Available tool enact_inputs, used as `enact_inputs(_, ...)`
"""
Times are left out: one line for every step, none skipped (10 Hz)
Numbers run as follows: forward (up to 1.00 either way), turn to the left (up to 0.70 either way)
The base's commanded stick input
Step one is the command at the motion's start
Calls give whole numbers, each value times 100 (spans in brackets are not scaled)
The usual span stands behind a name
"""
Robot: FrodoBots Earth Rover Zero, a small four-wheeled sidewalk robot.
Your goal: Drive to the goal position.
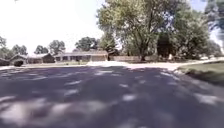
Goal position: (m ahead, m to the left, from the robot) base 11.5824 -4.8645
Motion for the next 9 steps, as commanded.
enact_inputs(70, 0)
enact_inputs(70, 0)
enact_inputs(70, 0)
enact_inputs(70, 0)
enact_inputs(70, 0)
enact_inputs(70, 0)
enact_inputs(70, 0)
enact_inputs(70, 0)
enact_inputs(70, 0)
